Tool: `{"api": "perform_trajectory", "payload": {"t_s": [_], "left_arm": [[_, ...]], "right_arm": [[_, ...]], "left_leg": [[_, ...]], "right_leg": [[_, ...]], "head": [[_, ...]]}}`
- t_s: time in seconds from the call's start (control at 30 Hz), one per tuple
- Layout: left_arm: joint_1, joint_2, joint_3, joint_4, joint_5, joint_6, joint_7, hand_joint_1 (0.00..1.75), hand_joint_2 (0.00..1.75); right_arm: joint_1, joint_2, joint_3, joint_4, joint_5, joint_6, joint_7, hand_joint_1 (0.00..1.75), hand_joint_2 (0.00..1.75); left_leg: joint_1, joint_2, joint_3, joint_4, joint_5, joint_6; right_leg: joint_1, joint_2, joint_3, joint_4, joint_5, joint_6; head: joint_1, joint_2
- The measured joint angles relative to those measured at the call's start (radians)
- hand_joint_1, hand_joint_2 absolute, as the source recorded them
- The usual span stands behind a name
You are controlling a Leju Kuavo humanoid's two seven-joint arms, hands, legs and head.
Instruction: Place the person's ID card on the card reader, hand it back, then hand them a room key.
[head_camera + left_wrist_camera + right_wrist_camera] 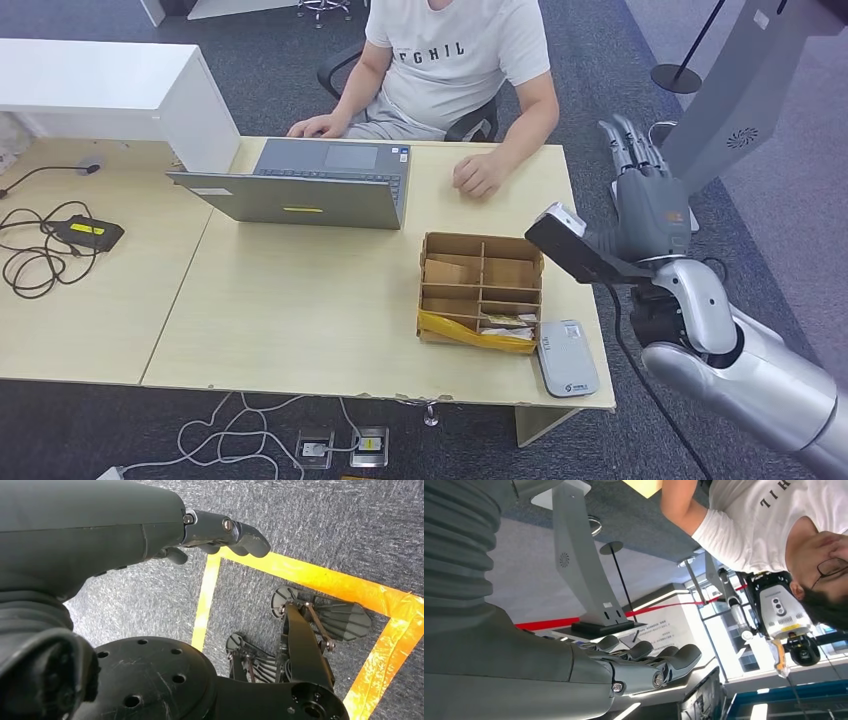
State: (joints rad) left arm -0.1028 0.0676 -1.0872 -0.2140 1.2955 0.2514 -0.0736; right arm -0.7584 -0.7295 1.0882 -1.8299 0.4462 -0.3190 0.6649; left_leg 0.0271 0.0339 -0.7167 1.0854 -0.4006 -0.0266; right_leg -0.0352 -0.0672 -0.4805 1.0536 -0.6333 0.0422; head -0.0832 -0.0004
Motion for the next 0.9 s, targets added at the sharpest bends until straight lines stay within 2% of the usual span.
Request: {"api": "perform_trajectory", "payload": {"t_s": [0.63, 0.9], "left_arm": [[-0.001, -0.005, 0.000, 0.000, 0.000, 0.000, 0.000, 0.00, 0.00], [-0.002, -0.005, 0.000, 0.000, 0.009, -0.001, 0.000, 0.00, 0.00]], "right_arm": [[0.045, -0.038, -0.020, -0.088, 0.015, 0.006, 0.008, 0.00, 1.75], [0.083, -0.042, -0.036, -0.125, 0.041, 0.096, 0.026, 0.00, 1.75]], "left_leg": [[0.000, 0.000, 0.000, 0.000, 0.000, 0.000], [0.000, 0.000, 0.000, 0.000, 0.000, 0.000]], "right_leg": [[0.000, 0.000, 0.000, 0.000, 0.000, 0.000], [0.000, 0.000, 0.000, 0.000, 0.000, 0.000]], "head": [[0.000, 0.000], [0.000, 0.000]]}}
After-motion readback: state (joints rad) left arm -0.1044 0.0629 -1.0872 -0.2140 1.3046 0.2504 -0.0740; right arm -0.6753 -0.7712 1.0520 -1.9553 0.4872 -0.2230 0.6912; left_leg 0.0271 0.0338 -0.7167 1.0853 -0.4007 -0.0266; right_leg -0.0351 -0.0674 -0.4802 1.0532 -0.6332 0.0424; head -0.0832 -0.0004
